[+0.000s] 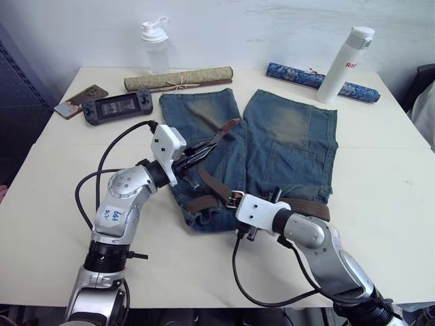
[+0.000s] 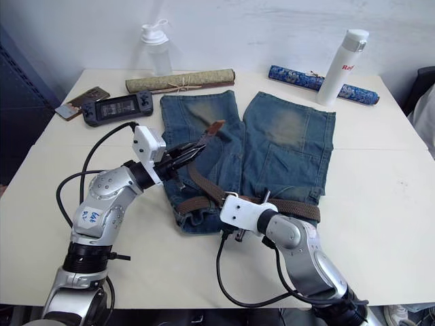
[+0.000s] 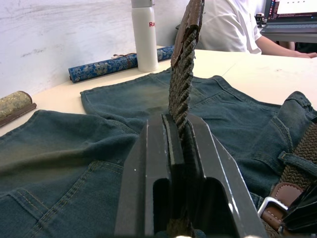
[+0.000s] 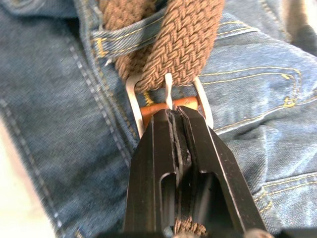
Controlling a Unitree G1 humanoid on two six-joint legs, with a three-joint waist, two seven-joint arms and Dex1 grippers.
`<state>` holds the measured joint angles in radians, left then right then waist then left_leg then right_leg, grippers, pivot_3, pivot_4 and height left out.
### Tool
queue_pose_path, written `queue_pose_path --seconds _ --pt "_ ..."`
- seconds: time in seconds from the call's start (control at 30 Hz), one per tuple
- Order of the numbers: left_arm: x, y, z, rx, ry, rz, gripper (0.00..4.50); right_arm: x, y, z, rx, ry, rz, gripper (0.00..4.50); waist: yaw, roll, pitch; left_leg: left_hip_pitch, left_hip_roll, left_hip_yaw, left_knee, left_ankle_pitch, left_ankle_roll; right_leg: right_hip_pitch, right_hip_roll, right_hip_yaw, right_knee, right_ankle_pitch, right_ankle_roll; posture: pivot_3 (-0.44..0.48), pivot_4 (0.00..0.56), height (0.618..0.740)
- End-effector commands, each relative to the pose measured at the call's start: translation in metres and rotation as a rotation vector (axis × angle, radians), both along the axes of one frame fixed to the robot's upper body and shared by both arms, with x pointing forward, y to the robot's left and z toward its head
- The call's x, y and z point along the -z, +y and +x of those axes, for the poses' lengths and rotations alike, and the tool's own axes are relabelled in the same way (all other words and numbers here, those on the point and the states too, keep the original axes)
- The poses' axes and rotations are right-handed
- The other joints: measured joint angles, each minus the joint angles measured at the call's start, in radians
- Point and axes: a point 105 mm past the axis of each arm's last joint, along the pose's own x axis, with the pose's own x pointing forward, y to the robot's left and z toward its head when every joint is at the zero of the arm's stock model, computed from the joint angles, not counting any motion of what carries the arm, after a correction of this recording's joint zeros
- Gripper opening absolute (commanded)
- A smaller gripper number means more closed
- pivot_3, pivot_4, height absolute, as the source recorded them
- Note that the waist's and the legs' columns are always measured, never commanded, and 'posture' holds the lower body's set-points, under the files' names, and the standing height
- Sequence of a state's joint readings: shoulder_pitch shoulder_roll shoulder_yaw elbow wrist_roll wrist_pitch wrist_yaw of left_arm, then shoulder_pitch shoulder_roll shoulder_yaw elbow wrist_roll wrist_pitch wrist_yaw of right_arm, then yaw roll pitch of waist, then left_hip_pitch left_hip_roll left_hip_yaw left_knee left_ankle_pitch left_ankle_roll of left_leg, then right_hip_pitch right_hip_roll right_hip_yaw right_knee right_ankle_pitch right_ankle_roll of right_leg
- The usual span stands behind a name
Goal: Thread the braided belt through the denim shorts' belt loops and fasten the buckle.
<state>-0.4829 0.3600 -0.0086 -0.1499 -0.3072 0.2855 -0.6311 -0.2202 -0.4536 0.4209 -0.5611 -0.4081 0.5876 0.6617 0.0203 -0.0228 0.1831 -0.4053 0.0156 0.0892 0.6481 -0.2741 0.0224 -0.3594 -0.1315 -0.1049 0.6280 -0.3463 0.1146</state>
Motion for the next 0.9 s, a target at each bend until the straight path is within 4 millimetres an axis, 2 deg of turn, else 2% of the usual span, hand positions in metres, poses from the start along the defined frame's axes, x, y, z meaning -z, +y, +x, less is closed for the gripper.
queue_pose_path --seconds 0.03,0.33,0.4,0.9 --pt "-0.008 0.001 -0.003 -0.004 -0.045 -0.004 0.0 -0.017 0.0 0.0 -0.011 -0.062 0.039 0.08 -0.001 0.0 0.0 0.0 0.0 0.0 0.0 0.0 0.0 0.0 0.0 0.0 0.0 0.0 0.0 0.0 0.15 0.717" --pt "-0.007 0.0 -0.004 -0.003 -0.044 -0.004 0.0 -0.035 -0.005 0.006 0.036 -0.122 0.107 0.08 0.0 0.0 0.0 0.0 0.0 0.0 0.0 0.0 0.0 0.0 0.0 0.0 0.0 0.0 0.0 0.0 0.15 0.717" --pt "-0.007 0.0 -0.004 -0.002 -0.044 -0.003 0.0 -0.034 -0.008 0.007 0.044 -0.123 0.093 0.08 0.0 0.0 0.0 0.0 0.0 0.0 0.0 0.0 0.0 0.0 0.0 0.0 0.0 0.0 0.0 0.0 0.15 0.717" --pt "-0.008 0.001 -0.004 -0.014 -0.044 -0.005 0.0 0.008 0.012 0.006 -0.013 -0.032 0.002 0.08 -0.003 0.001 0.0 0.0 0.0 0.0 0.0 0.0 0.0 0.0 0.0 0.0 0.0 0.0 0.0 0.0 0.15 0.717"
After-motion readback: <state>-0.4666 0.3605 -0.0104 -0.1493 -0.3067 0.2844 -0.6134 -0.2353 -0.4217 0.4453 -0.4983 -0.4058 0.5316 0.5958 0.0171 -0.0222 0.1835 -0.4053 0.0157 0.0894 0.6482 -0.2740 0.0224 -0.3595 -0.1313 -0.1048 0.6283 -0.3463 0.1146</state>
